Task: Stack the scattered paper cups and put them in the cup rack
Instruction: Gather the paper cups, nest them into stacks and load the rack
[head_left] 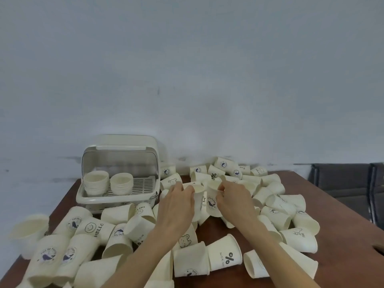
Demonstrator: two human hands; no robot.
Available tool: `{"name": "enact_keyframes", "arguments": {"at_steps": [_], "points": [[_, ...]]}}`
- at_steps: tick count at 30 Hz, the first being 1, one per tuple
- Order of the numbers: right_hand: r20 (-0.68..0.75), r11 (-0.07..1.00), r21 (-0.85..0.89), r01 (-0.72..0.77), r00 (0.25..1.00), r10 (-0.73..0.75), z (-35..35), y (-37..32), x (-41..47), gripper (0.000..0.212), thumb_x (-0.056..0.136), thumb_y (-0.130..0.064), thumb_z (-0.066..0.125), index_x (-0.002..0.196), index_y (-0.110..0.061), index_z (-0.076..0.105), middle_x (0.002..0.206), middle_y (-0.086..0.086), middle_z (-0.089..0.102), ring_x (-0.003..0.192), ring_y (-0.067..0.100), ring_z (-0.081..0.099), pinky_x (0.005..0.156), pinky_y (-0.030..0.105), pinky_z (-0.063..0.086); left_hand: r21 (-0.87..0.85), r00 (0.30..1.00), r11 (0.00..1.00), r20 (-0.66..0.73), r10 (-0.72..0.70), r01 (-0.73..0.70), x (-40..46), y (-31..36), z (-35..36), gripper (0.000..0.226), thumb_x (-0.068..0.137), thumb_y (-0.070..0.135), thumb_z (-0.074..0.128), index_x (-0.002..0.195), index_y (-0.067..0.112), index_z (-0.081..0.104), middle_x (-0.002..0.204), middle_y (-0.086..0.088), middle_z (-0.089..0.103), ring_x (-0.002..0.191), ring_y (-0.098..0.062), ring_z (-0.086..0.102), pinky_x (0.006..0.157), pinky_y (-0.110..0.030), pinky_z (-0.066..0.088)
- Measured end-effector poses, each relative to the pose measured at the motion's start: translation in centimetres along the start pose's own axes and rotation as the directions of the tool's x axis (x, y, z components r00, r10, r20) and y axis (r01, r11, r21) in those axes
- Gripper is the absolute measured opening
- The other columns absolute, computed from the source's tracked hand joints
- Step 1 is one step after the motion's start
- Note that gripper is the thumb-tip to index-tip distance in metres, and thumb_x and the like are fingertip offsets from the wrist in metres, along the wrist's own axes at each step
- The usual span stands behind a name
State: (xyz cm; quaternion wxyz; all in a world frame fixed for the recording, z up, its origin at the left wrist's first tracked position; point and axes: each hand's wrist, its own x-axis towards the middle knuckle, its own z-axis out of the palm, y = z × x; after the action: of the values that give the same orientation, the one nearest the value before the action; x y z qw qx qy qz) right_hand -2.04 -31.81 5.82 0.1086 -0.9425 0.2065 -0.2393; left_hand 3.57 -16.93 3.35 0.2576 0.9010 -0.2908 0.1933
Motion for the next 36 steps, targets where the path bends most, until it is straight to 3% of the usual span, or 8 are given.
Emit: {"name": "enact_keyframes", "arguments": {"at_steps": [4, 9, 14, 19, 29, 36], "points": [[-0.010, 0.998, 0.039, 0.056, 0.998, -0.056, 0.8, -2.5, 0.1, 0.023, 0.086, -0.013, 0.046, 0.101, -0.014, 0.063, 0.094, 0.003, 0.066, 0.089, 0.023, 0.059, 0.067, 0.032, 0.042, 0.022, 0.998, 0.998, -0.025, -0.053, 0.053, -0.1, -2.3, -1.8, 0.028, 0.102, 0.031, 0.033, 0.114, 0.023, 0.057, 0.108, 0.003, 0.049, 0.099, -0.015, 0.051, 0.071, -0.027, 0.042], [-0.016, 0.986, 0.088, 0.141, 0.990, -0.141, 2.2, -5.9, 0.1, 0.020, 0.088, -0.014, 0.047, 0.099, -0.014, 0.064, 0.090, 0.003, 0.067, 0.092, 0.023, 0.057, 0.072, 0.034, 0.044, 0.027, 0.989, 0.992, -0.086, -0.117, 0.120, -0.7, -6.0, -3.8, 0.027, 0.101, 0.033, 0.036, 0.108, 0.021, 0.059, 0.101, 0.005, 0.049, 0.095, -0.015, 0.051, 0.071, -0.030, 0.047], [-0.011, 0.970, 0.134, 0.201, 0.979, -0.201, 3.8, -9.6, 0.6, 0.019, 0.090, -0.016, 0.046, 0.099, -0.014, 0.062, 0.091, 0.002, 0.065, 0.089, 0.023, 0.058, 0.077, 0.038, 0.048, 0.050, 0.976, 0.982, -0.131, -0.177, 0.185, -1.0, -9.5, -5.5, 0.025, 0.100, 0.033, 0.039, 0.104, 0.020, 0.060, 0.092, 0.005, 0.043, 0.084, -0.014, 0.045, 0.065, -0.028, 0.040], [-0.006, 0.961, 0.141, 0.239, 0.971, -0.241, 5.0, -12.9, 1.2, 0.021, 0.091, -0.015, 0.044, 0.100, -0.014, 0.063, 0.091, 0.002, 0.066, 0.088, 0.021, 0.056, 0.070, 0.033, 0.042, 0.039, 0.960, 0.971, -0.165, -0.226, 0.235, -1.5, -11.8, -6.9, 0.023, 0.099, 0.033, 0.042, 0.100, 0.019, 0.060, 0.098, 0.005, 0.050, 0.091, -0.015, 0.052, 0.066, -0.030, 0.044], [-0.029, 0.928, 0.256, 0.269, 0.962, -0.271, 8.7, -19.5, 4.1, 0.019, 0.092, -0.014, 0.044, 0.098, -0.013, 0.062, 0.089, 0.003, 0.065, 0.084, 0.024, 0.059, 0.070, 0.037, 0.049, 0.082, 0.906, 0.924, -0.246, -0.345, 0.374, -1.9, -16.4, -10.1, 0.023, 0.097, 0.032, 0.043, 0.098, 0.017, 0.061, 0.099, 0.003, 0.053, 0.092, -0.018, 0.053, 0.064, -0.031, 0.042], [-0.005, 0.935, 0.202, 0.291, 0.955, -0.296, 10.9, -22.7, 6.6, 0.019, 0.094, -0.013, 0.041, 0.099, -0.011, 0.060, 0.089, 0.006, 0.065, 0.081, 0.027, 0.059, 0.068, 0.039, 0.051, 0.088, 0.875, 0.897, -0.278, -0.395, 0.433, -1.9, -19.1, -11.6, 0.023, 0.097, 0.032, 0.043, 0.098, 0.016, 0.061, 0.092, 0.003, 0.049, 0.087, -0.020, 0.052, 0.066, -0.035, 0.046]]}}
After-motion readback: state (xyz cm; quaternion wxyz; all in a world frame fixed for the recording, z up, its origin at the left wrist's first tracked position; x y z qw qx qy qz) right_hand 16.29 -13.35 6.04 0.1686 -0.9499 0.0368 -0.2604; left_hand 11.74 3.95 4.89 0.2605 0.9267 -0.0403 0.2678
